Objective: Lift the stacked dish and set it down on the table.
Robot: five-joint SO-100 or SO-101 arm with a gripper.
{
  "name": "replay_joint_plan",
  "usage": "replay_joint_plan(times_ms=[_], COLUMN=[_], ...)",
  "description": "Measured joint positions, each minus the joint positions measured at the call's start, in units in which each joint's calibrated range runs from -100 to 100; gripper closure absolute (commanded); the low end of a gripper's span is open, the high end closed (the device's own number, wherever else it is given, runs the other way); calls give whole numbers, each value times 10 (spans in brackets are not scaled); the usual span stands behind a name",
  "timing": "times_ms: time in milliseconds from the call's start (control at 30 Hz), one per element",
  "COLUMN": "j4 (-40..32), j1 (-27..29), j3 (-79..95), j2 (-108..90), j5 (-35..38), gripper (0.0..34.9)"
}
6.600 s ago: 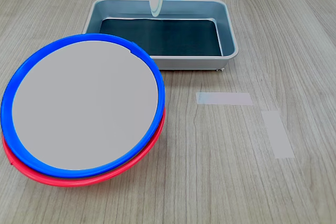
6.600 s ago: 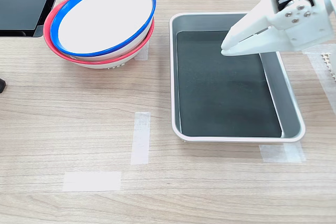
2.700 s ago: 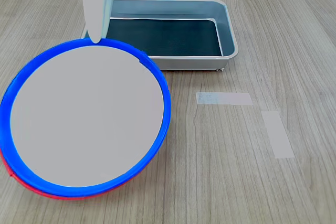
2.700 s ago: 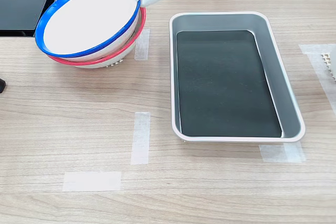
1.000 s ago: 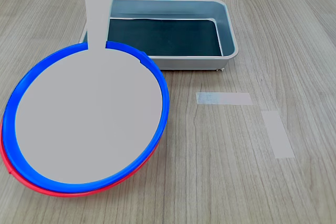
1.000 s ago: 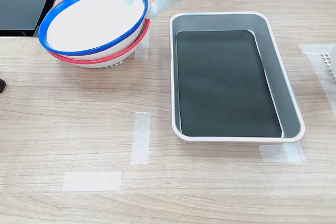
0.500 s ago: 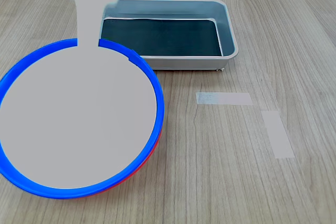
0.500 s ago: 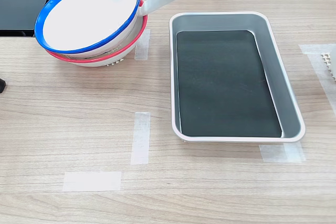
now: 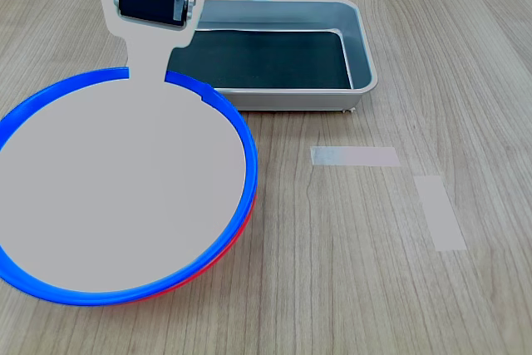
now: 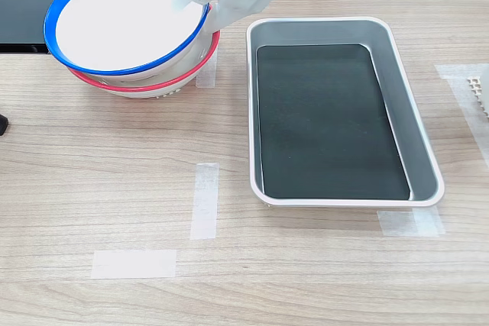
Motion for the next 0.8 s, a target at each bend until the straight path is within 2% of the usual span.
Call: replay_joint_plan(times_ms=[33,67,100,433,800], j4=[-2,-2,-2,11,38], j1=[0,-2,-2,-7,-38], j3=[0,-1,-1,-37,-26], j2=[0,0,1,-7,-137], j5=[0,0,0,-23,-36], gripper=[243,308,346,349,349])
